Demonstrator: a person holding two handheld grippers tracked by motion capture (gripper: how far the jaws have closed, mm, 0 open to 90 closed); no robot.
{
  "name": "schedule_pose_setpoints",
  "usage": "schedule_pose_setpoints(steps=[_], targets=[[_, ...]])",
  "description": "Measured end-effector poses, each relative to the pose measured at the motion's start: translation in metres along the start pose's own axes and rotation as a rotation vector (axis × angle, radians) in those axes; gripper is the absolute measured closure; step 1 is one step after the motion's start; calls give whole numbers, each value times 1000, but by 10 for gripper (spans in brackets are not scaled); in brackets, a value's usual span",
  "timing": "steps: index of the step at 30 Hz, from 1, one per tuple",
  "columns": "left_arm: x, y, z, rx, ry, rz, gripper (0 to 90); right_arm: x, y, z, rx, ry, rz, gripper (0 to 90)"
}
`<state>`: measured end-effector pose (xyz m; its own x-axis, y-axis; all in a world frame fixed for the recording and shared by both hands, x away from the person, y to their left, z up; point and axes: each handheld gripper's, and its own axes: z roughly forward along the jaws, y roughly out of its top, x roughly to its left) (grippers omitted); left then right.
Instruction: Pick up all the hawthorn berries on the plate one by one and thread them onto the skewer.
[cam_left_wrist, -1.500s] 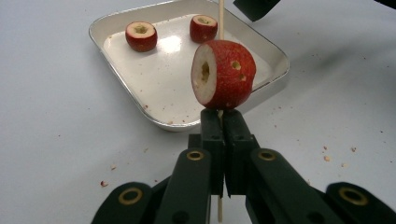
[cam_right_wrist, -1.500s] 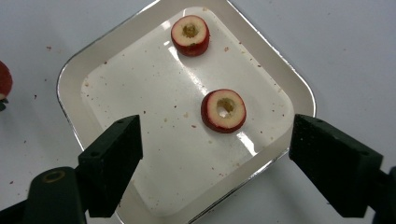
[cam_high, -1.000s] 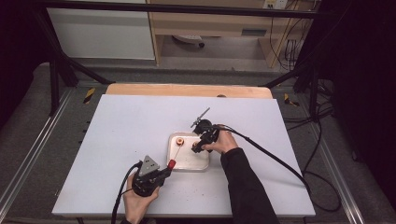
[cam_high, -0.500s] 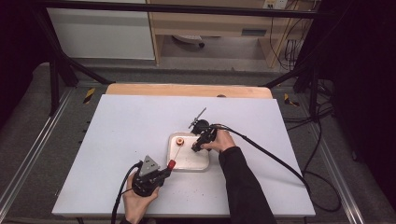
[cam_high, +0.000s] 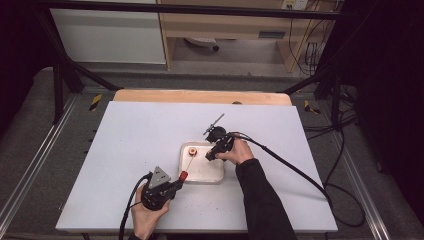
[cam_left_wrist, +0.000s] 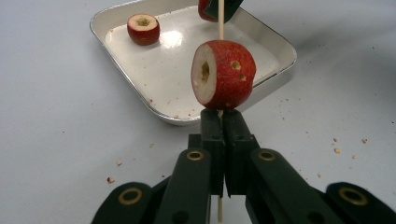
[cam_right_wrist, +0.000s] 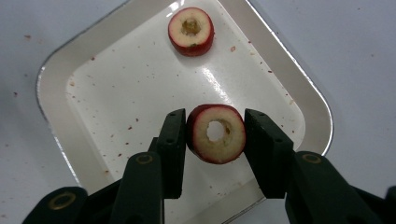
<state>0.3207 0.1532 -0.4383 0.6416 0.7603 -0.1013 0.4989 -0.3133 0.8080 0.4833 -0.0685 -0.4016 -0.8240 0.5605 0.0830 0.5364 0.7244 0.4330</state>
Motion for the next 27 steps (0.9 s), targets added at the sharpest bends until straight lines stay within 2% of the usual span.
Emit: schedule_pose_setpoints(steps=[9,15,21,23,27], targets=[[-2,3,0,-12,1,-4,884,14,-11,-20,-99,10,88,609],[-4,4,0,-24,5,-4,884,16,-30,-33,-213,30,184,609],[-9,8,0,-48,-2,-6,884,19,-56,-45,-422,93,302,609],[-12,10,1,-54,-6,-19,884,20,-64,-47,-495,111,339,609],[-18,12,4,-69,-16,-18,883,22,-77,-50,-626,159,428,609]])
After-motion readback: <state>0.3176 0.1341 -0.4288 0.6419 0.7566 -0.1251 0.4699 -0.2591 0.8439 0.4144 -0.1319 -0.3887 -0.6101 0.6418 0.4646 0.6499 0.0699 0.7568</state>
